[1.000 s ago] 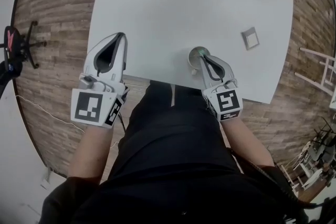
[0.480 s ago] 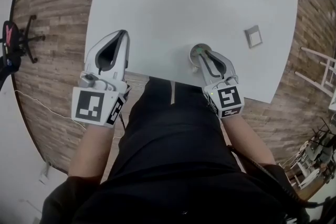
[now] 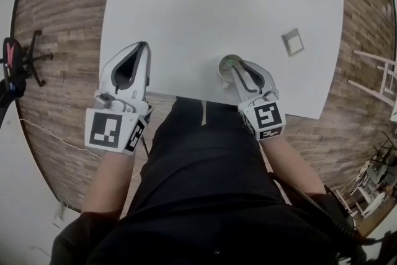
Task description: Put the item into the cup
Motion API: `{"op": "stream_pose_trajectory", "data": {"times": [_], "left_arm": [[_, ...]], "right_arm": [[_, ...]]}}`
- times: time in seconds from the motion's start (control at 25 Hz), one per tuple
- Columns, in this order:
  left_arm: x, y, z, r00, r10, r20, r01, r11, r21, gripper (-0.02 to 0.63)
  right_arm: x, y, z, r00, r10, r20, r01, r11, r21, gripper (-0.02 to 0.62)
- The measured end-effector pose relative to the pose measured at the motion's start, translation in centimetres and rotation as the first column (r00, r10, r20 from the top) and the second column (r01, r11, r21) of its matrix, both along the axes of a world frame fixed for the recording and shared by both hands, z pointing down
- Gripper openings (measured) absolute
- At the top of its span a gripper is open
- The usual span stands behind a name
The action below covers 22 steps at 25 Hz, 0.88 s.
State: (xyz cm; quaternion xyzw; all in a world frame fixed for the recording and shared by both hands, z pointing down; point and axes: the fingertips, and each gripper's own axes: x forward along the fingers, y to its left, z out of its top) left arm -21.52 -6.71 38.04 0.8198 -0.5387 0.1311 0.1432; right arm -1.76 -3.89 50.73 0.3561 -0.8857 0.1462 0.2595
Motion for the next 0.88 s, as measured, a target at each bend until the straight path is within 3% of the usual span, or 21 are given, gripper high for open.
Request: {"op": "stream_pose_trajectory", "data": {"times": [0.88], "left_arm": [[3.3, -2.4, -2.1, 0.989, 0.147, 0.018, -0.148, 0.987, 0.057, -0.002]], "right_arm": [[4.0, -2.6, -3.5, 0.983, 0.179, 0.043, -0.183, 0.977, 0.109, 0.089]]}}
